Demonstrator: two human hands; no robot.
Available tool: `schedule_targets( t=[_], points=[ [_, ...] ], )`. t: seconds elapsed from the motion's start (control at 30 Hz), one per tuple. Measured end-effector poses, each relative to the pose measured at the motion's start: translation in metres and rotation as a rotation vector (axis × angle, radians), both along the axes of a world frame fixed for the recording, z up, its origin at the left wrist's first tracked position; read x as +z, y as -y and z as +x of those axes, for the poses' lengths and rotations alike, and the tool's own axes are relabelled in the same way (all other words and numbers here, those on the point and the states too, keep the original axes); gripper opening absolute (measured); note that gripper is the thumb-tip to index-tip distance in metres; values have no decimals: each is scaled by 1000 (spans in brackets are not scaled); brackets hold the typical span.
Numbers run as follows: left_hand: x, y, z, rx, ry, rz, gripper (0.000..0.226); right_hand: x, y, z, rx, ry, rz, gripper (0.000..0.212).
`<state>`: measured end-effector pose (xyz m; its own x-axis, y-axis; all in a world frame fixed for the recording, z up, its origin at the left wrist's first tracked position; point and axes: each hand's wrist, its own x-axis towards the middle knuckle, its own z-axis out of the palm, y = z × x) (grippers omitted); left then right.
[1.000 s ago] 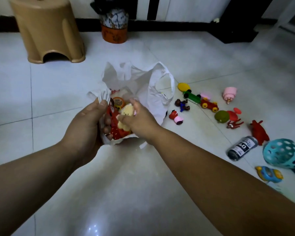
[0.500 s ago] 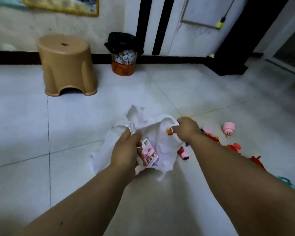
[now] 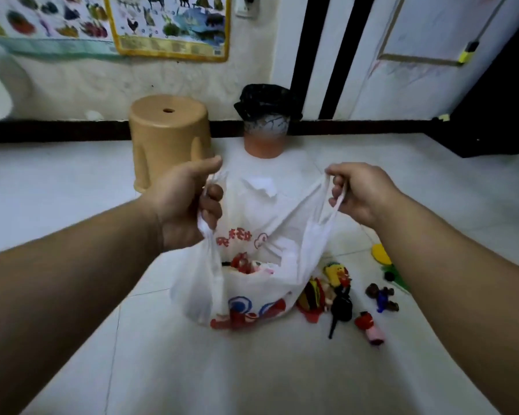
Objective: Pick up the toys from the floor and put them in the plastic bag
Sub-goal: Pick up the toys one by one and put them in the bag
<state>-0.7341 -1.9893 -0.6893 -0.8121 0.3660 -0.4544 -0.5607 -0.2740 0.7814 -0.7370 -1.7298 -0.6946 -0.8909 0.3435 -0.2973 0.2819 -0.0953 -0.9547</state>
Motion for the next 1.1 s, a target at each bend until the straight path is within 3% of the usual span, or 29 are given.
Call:
schedule_targets(
  t=[0.3, 0.57, 0.7, 0.8, 1.0, 1.1],
  points=[
    [77, -112, -90, 64, -189, -261, 26, 46, -114, -90, 110, -170, -125, 28],
    [57, -261, -183, 39, -206, -488, 29, 51, -225, -135, 41, -149, 168, 25],
    [31, -327, -218, -27, -238, -454, 29, 35, -269, -159, -7, -116, 307, 10],
    [-3, -359, -246, -86, -238, -425, 28, 6, -303, -172, -108, -64, 370, 28],
    [-78, -380, -282, -253, -244, -352, 65, -46, -337, -163, -260, -8, 433, 13],
    [-88, -376, -278, -366, -285, -276, 42, -57, -336, -147, -321, 15, 504, 12]
  ],
)
